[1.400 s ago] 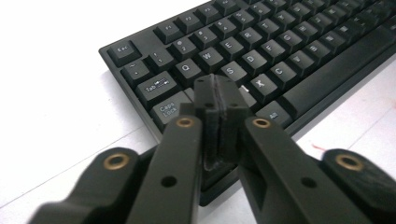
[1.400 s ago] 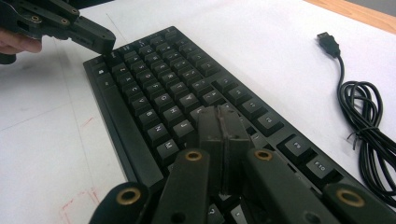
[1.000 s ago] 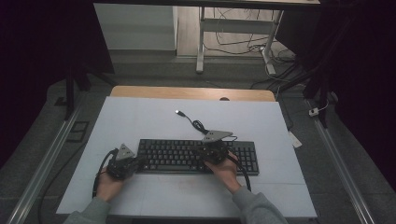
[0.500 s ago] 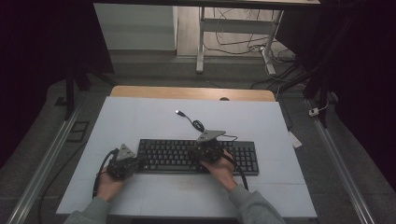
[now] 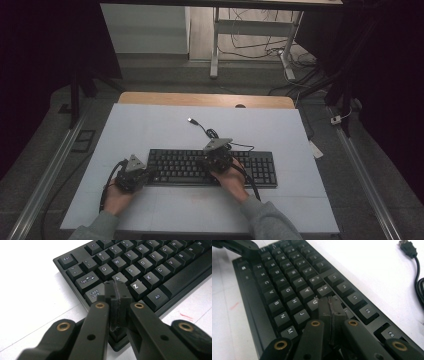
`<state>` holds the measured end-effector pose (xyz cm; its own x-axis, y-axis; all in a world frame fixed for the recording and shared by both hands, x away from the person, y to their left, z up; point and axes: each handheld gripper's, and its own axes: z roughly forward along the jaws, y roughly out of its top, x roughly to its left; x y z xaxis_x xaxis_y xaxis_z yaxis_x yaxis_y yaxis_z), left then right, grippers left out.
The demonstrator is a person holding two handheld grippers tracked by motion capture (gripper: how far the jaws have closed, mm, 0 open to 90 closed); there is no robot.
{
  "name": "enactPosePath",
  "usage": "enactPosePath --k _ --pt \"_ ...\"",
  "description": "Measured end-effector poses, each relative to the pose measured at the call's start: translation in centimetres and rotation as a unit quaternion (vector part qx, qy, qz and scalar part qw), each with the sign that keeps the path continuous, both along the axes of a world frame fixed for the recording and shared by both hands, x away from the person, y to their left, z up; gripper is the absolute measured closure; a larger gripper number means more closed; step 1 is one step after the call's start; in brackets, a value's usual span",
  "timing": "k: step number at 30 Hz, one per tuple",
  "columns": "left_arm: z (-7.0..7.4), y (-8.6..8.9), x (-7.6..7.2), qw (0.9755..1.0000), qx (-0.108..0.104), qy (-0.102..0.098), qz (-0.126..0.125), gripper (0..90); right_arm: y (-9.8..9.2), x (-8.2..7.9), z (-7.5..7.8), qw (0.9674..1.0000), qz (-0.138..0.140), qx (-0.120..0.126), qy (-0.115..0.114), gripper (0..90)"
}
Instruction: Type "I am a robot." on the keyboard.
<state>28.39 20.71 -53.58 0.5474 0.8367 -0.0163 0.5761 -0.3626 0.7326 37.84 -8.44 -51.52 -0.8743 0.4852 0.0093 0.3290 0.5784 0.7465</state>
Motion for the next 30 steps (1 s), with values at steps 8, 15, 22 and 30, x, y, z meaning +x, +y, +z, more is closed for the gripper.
enactPosePath --k 8,15,22,30 --pt "0.0 0.0 0.0 1.0 0.001 0.0 0.0 88.8 0.3 0.1 -0.3 0.9999 0.002 -0.011 0.0 89.7" --pt "0.1 0.1 -0.1 1.0 0.0 -0.006 0.002 88.7 0.3 0.0 0.0 1.0 0.004 0.0 -0.005 89.8" --pt "0.9 0.5 -0.5 0.9992 -0.024 -0.03 0.011 88.7 -1.3 -0.5 1.4 0.9994 -0.002 0.029 -0.017 89.8" --pt "1.0 0.4 -0.6 0.9992 -0.025 -0.029 0.006 85.8 -4.3 -1.6 1.8 0.9988 -0.009 0.04 -0.026 73.3"
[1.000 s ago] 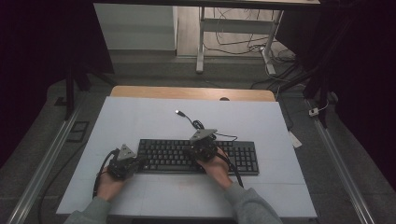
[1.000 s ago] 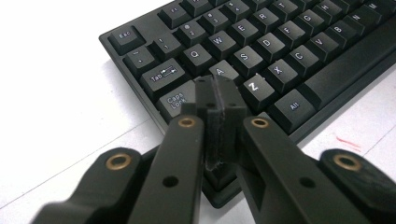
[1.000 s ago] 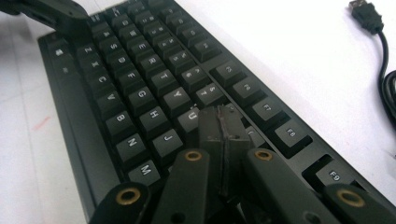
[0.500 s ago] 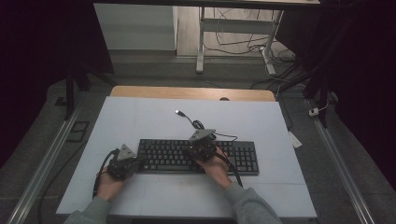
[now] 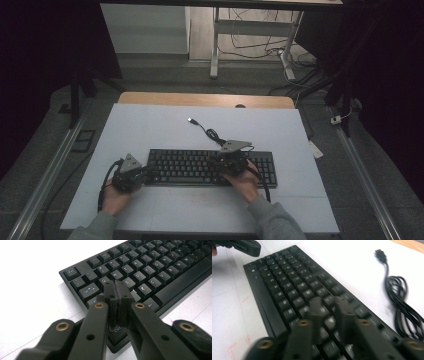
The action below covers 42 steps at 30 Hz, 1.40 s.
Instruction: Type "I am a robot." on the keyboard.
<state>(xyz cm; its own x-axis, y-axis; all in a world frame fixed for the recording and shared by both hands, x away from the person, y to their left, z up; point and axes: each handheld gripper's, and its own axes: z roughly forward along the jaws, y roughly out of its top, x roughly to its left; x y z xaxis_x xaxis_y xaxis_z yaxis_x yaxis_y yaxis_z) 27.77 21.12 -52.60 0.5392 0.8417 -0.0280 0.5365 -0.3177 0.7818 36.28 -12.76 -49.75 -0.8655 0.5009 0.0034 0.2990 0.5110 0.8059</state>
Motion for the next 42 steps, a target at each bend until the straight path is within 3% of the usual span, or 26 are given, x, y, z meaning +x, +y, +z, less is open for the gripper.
enactPosePath --k 3,4,12,33,42 --pt "0.0 0.2 0.0 1.0 -0.005 -0.002 0.0 82.0 -0.8 -0.2 0.1 1.0 -0.007 0.007 -0.002 66.9" --pt "0.0 0.2 0.0 1.0 -0.006 -0.002 0.001 78.9 -1.7 -0.4 0.2 0.9997 -0.015 0.021 -0.002 61.8" --pt "0.0 0.5 -0.1 0.9998 -0.016 -0.007 0.005 63.3 -4.2 -1.0 0.2 0.9994 -0.024 0.024 0.0 52.6" --pt "0.1 0.8 -0.1 0.9997 -0.023 -0.002 0.004 49.8 -7.1 -2.0 -0.1 0.9988 -0.037 0.031 -0.007 49.7" --pt "1.7 0.0 -0.2 0.9993 -0.025 0.011 -0.028 44.2 -7.2 -2.0 -0.1 0.9985 -0.043 0.034 -0.006 50.0"
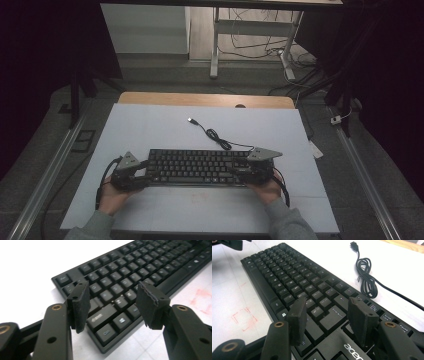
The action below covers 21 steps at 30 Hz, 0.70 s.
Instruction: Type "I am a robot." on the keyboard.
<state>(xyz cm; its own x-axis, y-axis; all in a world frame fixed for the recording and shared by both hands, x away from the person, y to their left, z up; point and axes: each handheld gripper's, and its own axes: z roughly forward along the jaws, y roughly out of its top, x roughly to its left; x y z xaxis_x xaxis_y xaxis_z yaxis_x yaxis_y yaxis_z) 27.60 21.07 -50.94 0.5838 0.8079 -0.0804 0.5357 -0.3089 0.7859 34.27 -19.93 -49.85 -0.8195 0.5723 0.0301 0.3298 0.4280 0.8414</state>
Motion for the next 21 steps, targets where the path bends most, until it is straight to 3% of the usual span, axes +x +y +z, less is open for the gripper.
enactPosePath --k 6,8,14,19,21 --pt "1.7 -0.9 0.3 0.9998 0.002 0.005 -0.02 44.1 -0.4 -0.3 0.1 1.0 -0.003 0.002 -0.003 50.1" --pt "2.6 -1.6 1.0 0.9987 0.014 0.022 -0.043 44.0 -0.7 -0.5 0.1 1.0 -0.006 0.005 -0.004 50.2" --pt "3.8 -2.7 2.2 0.9969 0.02 0.027 -0.071 44.1 -1.2 -0.5 0.3 0.9999 -0.012 0.01 -0.007 50.2" --pt "3.8 -3.5 2.7 0.9961 0.015 0.023 -0.083 44.6 -1.1 -0.5 0.2 0.9998 -0.014 0.009 -0.007 50.2" --pt "3.5 -4.0 2.8 0.9945 0.03 0.026 -0.097 44.6 -1.0 -0.5 0.1 0.9999 -0.012 0.008 -0.006 50.2"
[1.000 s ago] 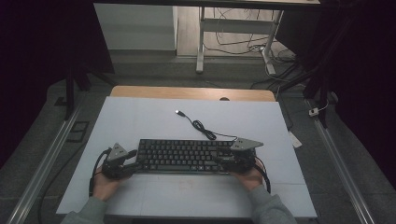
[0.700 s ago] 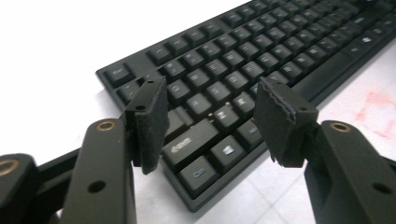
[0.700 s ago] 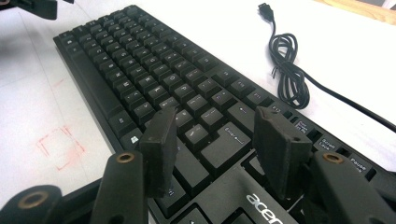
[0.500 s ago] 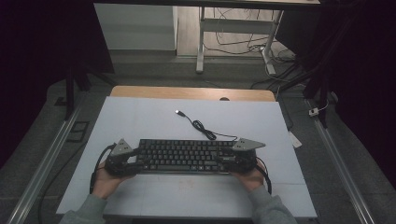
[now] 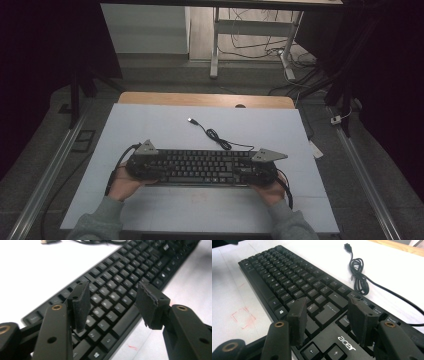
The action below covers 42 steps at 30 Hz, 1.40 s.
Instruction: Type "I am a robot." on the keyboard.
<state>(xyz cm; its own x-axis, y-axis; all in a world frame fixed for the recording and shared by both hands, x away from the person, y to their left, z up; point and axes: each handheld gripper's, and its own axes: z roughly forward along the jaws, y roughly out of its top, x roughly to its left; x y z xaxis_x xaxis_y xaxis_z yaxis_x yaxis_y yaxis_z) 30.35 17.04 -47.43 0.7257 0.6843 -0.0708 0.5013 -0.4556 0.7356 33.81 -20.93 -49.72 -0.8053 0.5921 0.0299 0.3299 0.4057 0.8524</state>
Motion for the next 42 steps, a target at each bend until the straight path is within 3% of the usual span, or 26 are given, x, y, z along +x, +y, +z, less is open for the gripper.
enactPosePath --k 6,13,18,19,23,27,42 --pt "-0.5 -0.8 0.3 0.9998 0.002 0.009 -0.017 47.6 0.3 -0.2 -0.2 0.9999 0.001 -0.009 0.005 50.1" --pt "-0.9 -1.6 0.1 0.999 -0.001 0.011 -0.043 57.4 -0.2 -1.0 0.1 0.9998 -0.011 0.016 0.01 50.0" --pt "-1.3 -2.0 0.0 0.9987 -0.002 0.012 -0.049 70.4 -0.7 -1.5 0.1 0.9996 -0.013 0.022 0.008 50.0" --pt "-1.4 -2.1 -0.1 0.9986 0.0 0.011 -0.051 77.4 -0.7 -1.4 0.0 0.9997 -0.012 0.022 0.007 50.0" --pt "-1.9 -2.7 -0.3 0.9982 0.005 0.016 -0.058 88.7 -0.4 -1.1 -0.3 0.9999 0.001 0.009 0.006 49.9" --pt "-2.4 -3.4 -0.2 0.9977 0.013 0.021 -0.063 88.9 -0.1 -1.0 -0.6 0.9999 0.008 -0.006 0.009 49.7" --pt "-3.7 -4.5 0.1 0.9962 0.034 0.035 -0.071 88.8 -0.6 -0.7 -0.6 1.0 0.003 -0.003 0.006 49.5"
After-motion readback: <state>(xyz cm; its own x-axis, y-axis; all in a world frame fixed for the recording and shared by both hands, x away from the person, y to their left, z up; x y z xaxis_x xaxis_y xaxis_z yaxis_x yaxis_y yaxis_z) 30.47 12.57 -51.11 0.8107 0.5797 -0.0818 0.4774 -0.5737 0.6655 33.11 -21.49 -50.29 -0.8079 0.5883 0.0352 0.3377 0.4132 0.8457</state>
